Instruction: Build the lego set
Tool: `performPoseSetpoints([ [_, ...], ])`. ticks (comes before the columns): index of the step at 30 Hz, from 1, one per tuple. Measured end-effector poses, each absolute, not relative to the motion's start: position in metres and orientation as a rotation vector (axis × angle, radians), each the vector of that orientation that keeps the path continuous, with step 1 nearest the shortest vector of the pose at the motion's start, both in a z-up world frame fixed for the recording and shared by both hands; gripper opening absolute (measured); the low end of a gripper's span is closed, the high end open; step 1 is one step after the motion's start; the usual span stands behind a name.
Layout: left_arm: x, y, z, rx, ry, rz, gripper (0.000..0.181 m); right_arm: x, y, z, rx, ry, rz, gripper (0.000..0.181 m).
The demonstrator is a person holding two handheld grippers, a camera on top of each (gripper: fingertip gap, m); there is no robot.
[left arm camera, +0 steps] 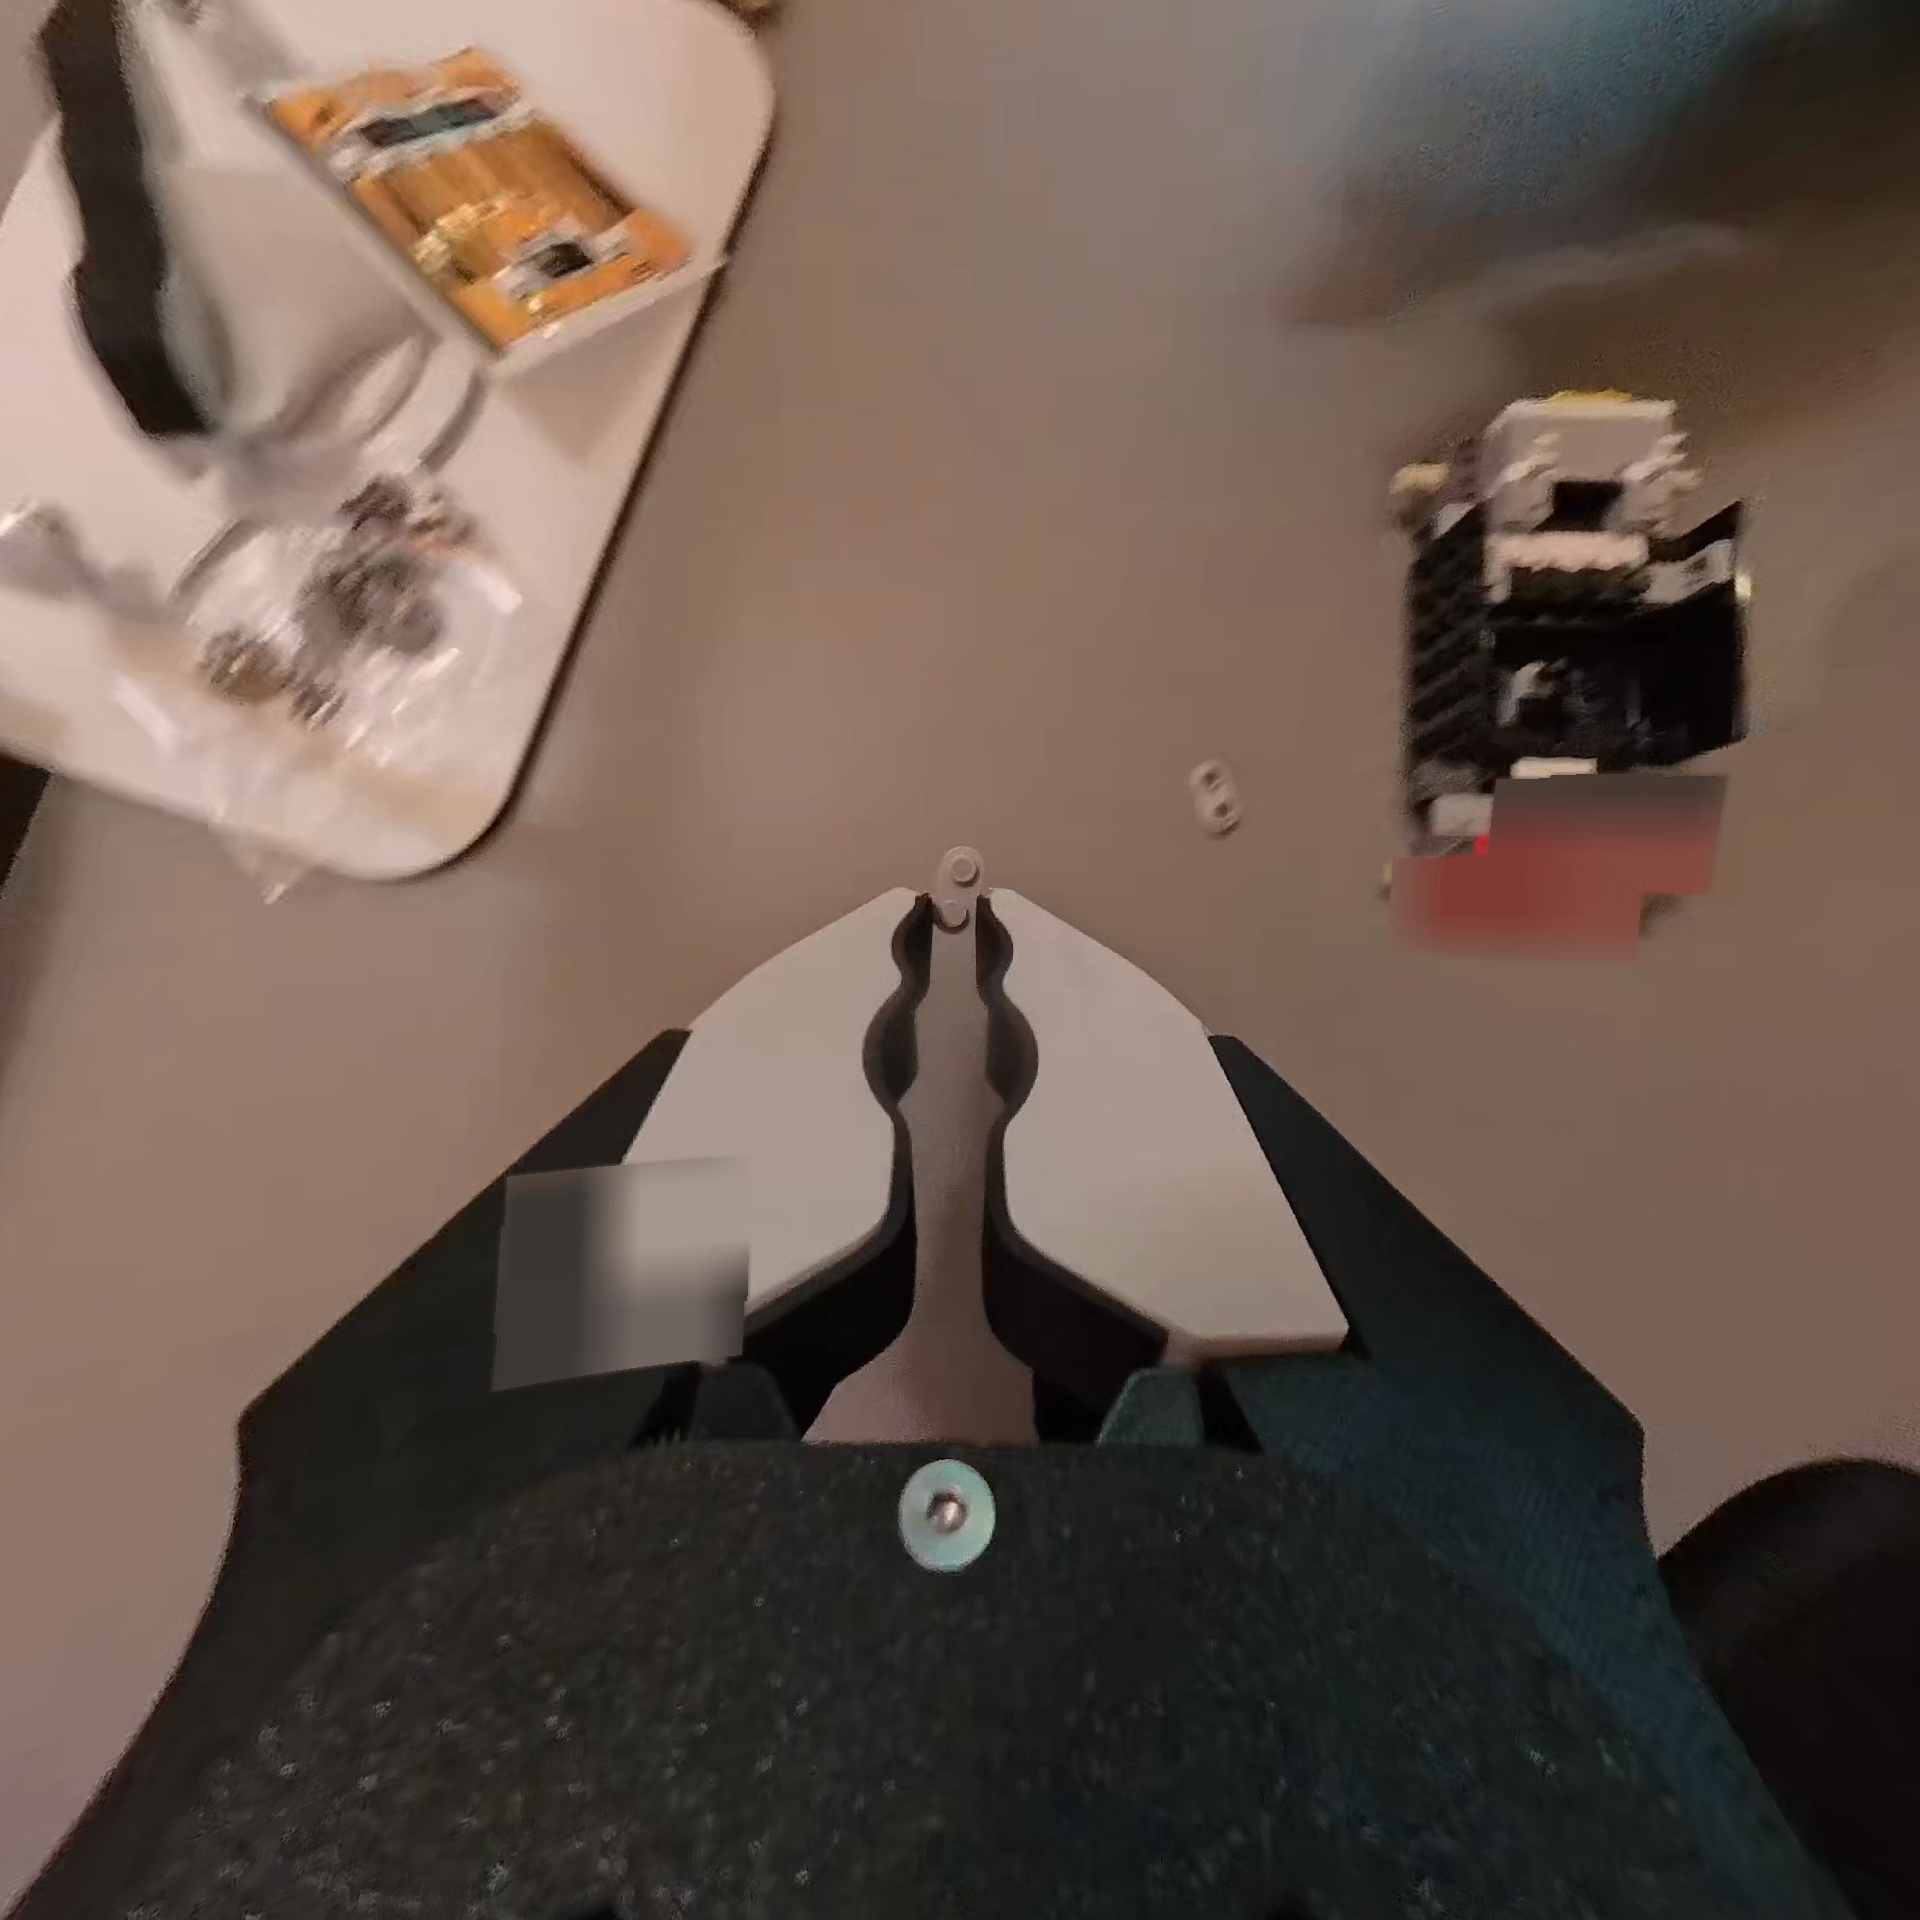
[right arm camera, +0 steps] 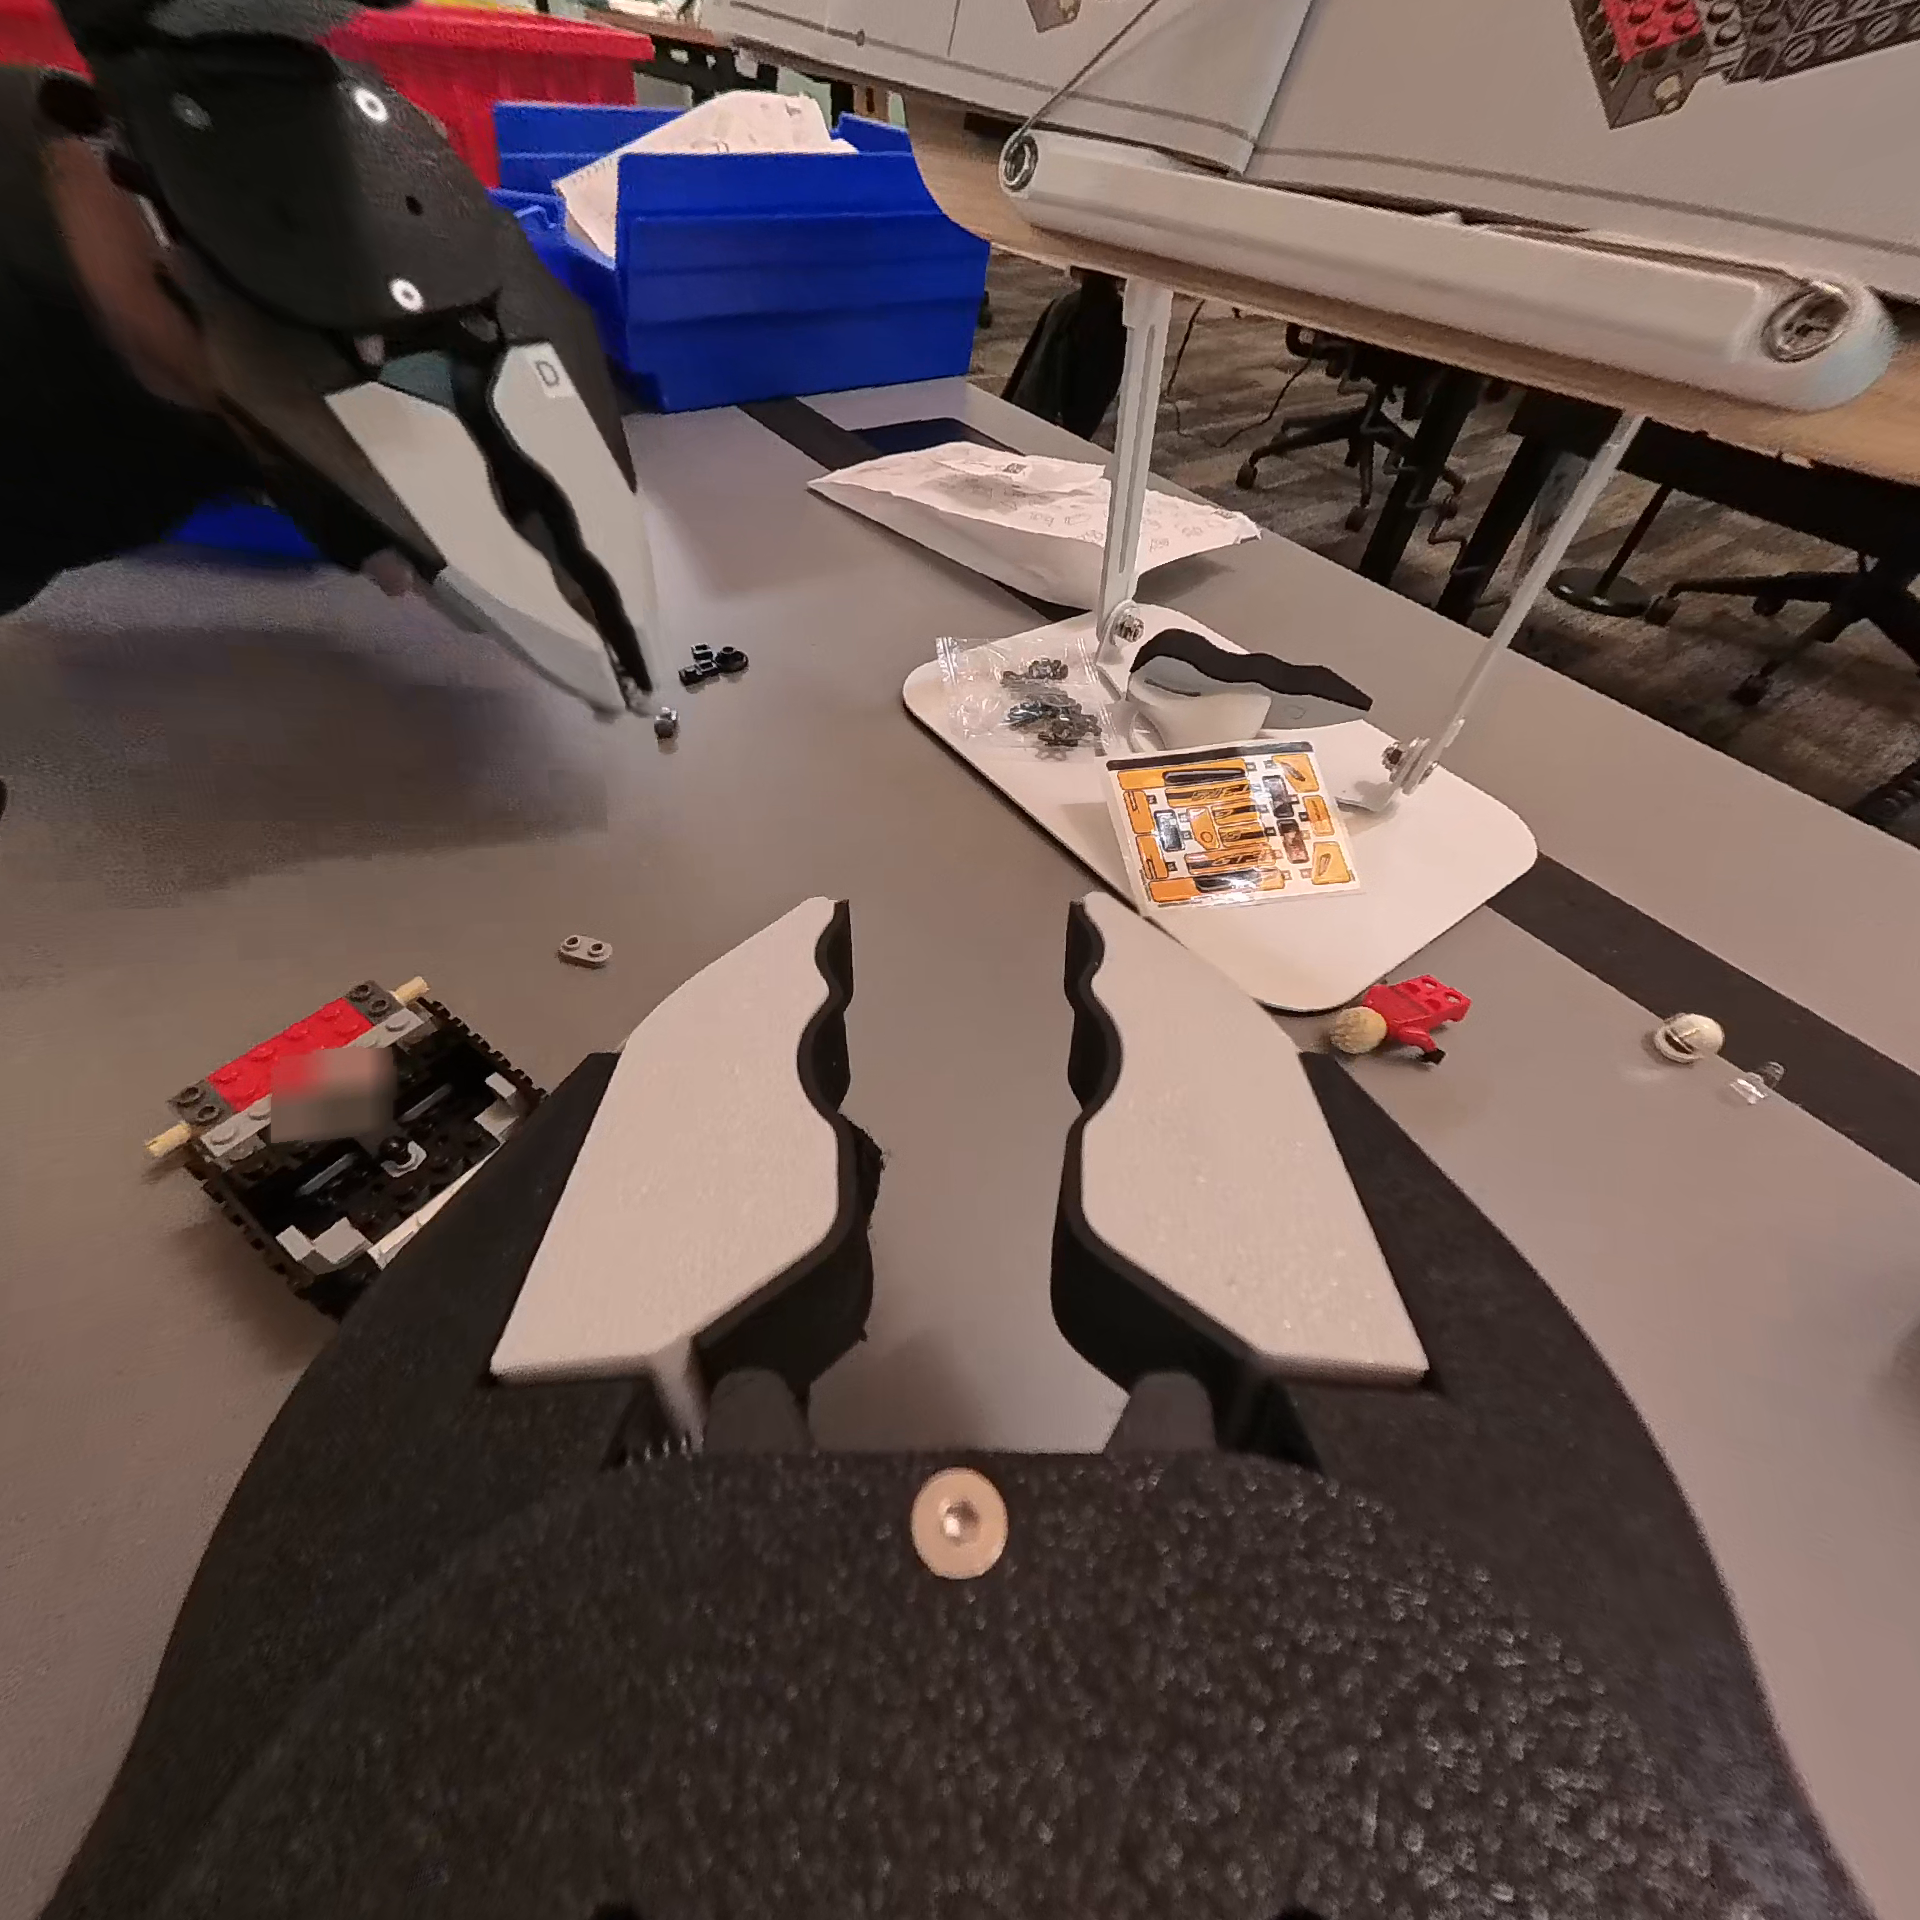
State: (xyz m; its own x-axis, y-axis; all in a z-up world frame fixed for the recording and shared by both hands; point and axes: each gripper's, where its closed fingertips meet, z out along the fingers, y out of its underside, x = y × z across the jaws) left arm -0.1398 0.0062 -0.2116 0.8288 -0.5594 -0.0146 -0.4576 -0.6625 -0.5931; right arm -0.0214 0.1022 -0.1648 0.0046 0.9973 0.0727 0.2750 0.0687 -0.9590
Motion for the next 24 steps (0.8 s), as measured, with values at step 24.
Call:
performPoseSetpoints([
  [24, -0.058, 0.028, -0.223, -2.401, 0.878, -0.368, 0.016, -0.02, 0.078, -0.179, -1.292, -1.63, 0.995, 0.039],
])
